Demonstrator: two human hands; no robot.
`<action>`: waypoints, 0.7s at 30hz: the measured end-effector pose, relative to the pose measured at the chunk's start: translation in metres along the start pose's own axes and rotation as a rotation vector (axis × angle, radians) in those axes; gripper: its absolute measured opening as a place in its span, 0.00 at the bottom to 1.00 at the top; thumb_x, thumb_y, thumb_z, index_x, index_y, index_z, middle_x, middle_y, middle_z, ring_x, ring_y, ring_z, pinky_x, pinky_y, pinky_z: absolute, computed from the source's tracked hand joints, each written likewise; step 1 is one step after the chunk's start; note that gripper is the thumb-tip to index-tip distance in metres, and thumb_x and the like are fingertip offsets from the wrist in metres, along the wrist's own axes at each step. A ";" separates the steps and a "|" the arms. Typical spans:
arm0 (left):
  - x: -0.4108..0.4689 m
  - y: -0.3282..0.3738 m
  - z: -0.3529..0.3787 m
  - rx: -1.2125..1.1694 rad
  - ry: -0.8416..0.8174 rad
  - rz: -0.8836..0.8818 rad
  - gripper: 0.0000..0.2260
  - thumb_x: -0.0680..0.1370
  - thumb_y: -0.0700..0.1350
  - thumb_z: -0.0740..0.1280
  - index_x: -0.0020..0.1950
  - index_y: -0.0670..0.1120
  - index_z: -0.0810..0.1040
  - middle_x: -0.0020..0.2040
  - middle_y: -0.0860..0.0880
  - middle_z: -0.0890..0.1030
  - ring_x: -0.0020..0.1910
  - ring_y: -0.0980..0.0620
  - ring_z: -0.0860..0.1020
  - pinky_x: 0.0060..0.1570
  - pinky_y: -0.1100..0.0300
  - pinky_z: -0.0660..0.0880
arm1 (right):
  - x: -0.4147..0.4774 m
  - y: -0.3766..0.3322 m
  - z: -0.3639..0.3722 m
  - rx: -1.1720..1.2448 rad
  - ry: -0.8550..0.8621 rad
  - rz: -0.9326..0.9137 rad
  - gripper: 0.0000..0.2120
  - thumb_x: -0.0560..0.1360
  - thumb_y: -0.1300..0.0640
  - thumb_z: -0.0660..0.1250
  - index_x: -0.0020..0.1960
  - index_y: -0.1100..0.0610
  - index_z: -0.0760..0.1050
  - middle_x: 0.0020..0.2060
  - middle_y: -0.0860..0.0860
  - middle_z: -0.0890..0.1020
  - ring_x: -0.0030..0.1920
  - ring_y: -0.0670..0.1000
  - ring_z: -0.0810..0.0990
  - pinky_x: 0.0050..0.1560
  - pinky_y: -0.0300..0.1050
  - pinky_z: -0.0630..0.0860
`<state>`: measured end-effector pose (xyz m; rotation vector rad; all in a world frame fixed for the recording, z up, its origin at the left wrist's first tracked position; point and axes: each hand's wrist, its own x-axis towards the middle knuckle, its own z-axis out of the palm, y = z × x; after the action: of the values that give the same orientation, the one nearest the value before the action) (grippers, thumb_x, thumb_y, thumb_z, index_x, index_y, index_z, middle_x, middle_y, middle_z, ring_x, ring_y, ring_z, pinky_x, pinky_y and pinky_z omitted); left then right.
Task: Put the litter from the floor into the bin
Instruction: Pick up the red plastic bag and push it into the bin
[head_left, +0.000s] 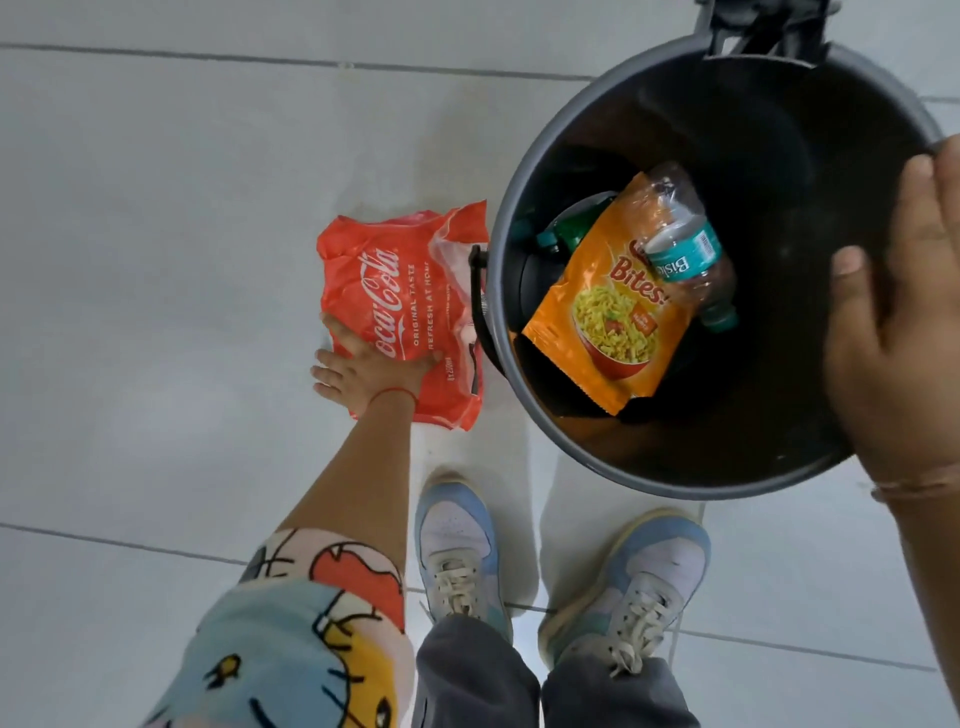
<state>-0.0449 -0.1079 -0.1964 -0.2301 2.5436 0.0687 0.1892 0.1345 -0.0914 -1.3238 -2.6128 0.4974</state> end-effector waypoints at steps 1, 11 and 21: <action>0.003 -0.004 0.001 0.004 0.001 0.015 0.59 0.59 0.61 0.76 0.75 0.47 0.39 0.72 0.34 0.59 0.72 0.35 0.58 0.72 0.42 0.53 | 0.000 0.002 0.002 0.010 0.004 0.003 0.24 0.81 0.43 0.45 0.75 0.45 0.45 0.77 0.48 0.52 0.77 0.51 0.49 0.74 0.59 0.57; 0.006 -0.016 -0.010 -0.288 0.014 -0.032 0.38 0.63 0.46 0.78 0.67 0.39 0.64 0.65 0.38 0.69 0.62 0.37 0.71 0.61 0.47 0.69 | -0.003 -0.022 -0.017 -0.078 0.019 0.012 0.24 0.81 0.52 0.51 0.74 0.59 0.53 0.75 0.59 0.58 0.75 0.58 0.54 0.76 0.50 0.51; -0.073 -0.022 -0.115 -0.864 0.110 0.128 0.24 0.64 0.32 0.75 0.58 0.38 0.75 0.56 0.42 0.79 0.51 0.48 0.78 0.57 0.51 0.76 | 0.001 -0.040 -0.031 0.038 0.037 0.046 0.21 0.78 0.66 0.55 0.70 0.68 0.61 0.71 0.66 0.63 0.73 0.65 0.58 0.74 0.54 0.55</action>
<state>-0.0441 -0.1297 -0.0607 -0.4012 2.4735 1.2343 0.1679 0.1201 -0.0477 -1.3701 -2.5359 0.5213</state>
